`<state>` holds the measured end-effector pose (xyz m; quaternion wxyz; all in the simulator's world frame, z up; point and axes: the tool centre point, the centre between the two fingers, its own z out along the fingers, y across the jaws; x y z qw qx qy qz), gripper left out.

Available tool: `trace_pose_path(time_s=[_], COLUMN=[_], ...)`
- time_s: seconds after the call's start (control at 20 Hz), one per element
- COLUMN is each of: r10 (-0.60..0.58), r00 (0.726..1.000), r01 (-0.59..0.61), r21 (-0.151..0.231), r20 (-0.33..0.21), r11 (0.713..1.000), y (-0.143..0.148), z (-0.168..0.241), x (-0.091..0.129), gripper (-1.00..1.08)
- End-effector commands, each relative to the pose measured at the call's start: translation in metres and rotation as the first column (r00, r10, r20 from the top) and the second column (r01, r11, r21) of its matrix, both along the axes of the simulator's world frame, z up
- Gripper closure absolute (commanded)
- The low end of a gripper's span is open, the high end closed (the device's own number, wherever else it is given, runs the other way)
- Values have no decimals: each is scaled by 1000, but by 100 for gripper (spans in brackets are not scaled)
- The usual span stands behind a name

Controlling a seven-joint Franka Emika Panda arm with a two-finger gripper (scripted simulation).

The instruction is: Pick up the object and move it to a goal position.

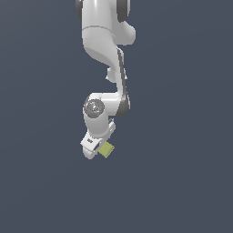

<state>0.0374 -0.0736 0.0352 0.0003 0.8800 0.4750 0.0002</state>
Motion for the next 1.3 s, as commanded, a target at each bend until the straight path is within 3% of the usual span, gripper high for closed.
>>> trace_pose_path(time_s=[0.0, 0.35, 0.4, 1.25], r10=[1, 2, 2, 2], r00=[1000, 1000, 1000, 1000], r01=[-1, -2, -2, -2], r21=[0, 0, 0, 0], r20=[-1, -1, -1, -1], r11=[1000, 1000, 1000, 1000], y=[0, 0, 0, -1], z=[-13, -25, -25, -11], x=[-1, 0, 0, -1], gripper=[-92, -92, 108, 108])
